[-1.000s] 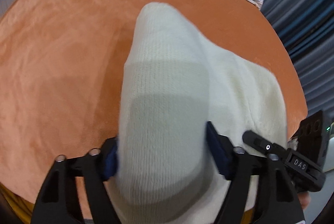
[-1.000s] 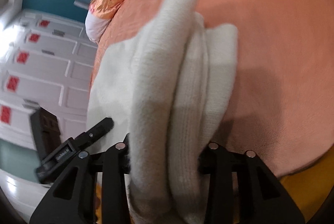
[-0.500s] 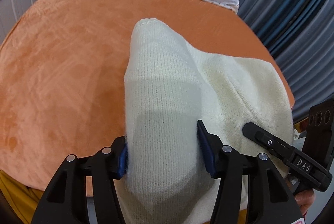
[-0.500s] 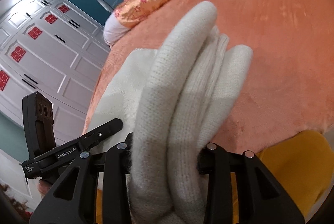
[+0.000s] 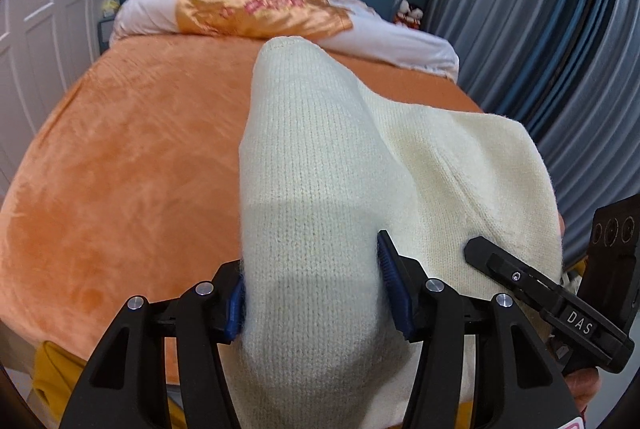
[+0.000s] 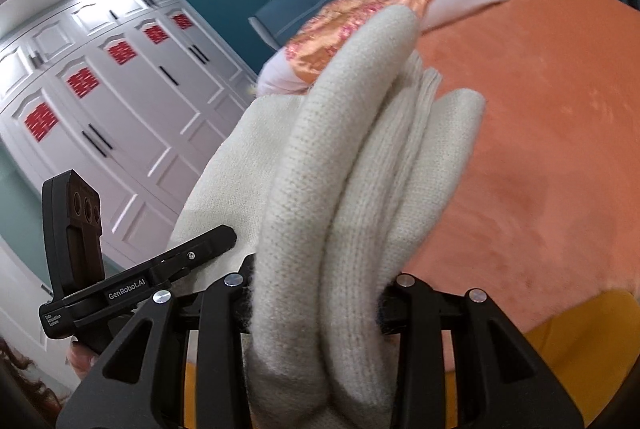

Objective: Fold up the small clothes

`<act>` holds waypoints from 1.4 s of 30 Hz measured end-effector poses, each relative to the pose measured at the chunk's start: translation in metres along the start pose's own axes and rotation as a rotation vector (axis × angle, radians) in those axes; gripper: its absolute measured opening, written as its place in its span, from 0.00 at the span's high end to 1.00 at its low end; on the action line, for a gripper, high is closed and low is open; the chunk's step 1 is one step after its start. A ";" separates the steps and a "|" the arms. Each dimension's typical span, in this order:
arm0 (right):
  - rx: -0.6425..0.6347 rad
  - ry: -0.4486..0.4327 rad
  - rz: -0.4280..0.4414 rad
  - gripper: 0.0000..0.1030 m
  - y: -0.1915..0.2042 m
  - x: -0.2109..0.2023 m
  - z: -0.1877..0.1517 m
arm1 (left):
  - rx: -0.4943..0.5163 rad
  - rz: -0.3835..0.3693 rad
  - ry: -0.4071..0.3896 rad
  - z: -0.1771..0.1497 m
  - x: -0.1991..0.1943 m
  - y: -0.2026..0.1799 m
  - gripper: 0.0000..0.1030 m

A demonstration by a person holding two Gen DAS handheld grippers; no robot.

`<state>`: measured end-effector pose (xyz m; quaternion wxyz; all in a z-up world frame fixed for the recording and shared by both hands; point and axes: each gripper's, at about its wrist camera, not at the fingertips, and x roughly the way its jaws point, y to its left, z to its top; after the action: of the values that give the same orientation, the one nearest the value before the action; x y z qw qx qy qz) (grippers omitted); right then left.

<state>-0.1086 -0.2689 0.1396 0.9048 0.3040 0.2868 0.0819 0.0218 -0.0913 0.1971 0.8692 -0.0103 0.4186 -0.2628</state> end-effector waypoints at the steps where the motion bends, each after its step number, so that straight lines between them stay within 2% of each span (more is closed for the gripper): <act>1: -0.008 -0.004 0.008 0.67 0.005 0.004 0.003 | 0.000 0.003 -0.011 0.001 -0.005 0.004 0.48; 7: -0.076 -0.025 0.071 0.67 0.046 0.021 0.021 | 0.004 0.035 -0.114 0.026 -0.043 0.036 0.48; 13: -0.158 -0.079 0.155 0.67 0.086 0.047 0.058 | 0.017 0.070 -0.226 0.062 -0.067 0.060 0.48; 16: -0.147 -0.072 0.185 0.65 0.086 0.074 0.072 | 0.011 0.092 -0.239 0.077 -0.051 0.081 0.47; 17: -0.128 -0.057 0.186 0.63 0.079 0.091 0.077 | -0.016 0.096 -0.220 0.081 -0.030 0.096 0.44; 18: -0.104 -0.025 0.181 0.57 0.068 0.116 0.080 | -0.036 0.100 -0.197 0.081 -0.011 0.109 0.42; 19: -0.087 -0.001 0.167 0.49 0.059 0.133 0.080 | -0.053 0.106 -0.169 0.079 0.008 0.120 0.39; 21: -0.020 0.070 0.043 0.41 0.019 0.183 0.071 | -0.080 0.176 -0.043 0.059 0.075 0.154 0.39; 22: 0.046 0.129 -0.065 0.42 -0.010 0.206 0.058 | -0.084 0.239 0.022 0.044 0.100 0.169 0.42; 23: 0.100 0.170 -0.146 0.45 -0.033 0.216 0.047 | -0.088 0.279 0.070 0.030 0.113 0.178 0.51; 24: 0.136 0.182 -0.171 0.49 -0.046 0.217 0.038 | -0.112 0.277 0.111 0.013 0.120 0.188 0.53; 26: 0.191 0.162 -0.140 0.52 -0.066 0.200 0.018 | -0.190 0.207 0.070 -0.009 0.105 0.201 0.51; 28: 0.172 0.152 -0.148 0.62 -0.066 0.184 0.008 | -0.223 0.210 0.061 -0.016 0.092 0.203 0.52; 31: 0.075 0.146 -0.170 0.78 -0.043 0.175 0.008 | -0.258 0.194 0.027 -0.012 0.079 0.195 0.52; 33: 0.009 0.142 -0.198 0.82 -0.029 0.181 0.013 | -0.259 0.174 0.025 -0.008 0.078 0.184 0.51; 36: -0.101 0.150 -0.262 0.82 -0.005 0.199 0.019 | -0.225 0.167 0.045 0.000 0.089 0.172 0.50; 40: -0.138 0.193 -0.321 0.82 -0.002 0.221 0.015 | -0.187 0.253 0.118 -0.007 0.120 0.181 0.50; 42: -0.145 0.237 -0.342 0.82 -0.009 0.230 0.006 | -0.185 0.280 0.150 -0.017 0.131 0.188 0.46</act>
<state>0.0835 -0.2046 0.0304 0.8849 0.1735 0.4320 -0.0171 0.1610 0.0134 0.0466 0.8590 -0.0122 0.5021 -0.0998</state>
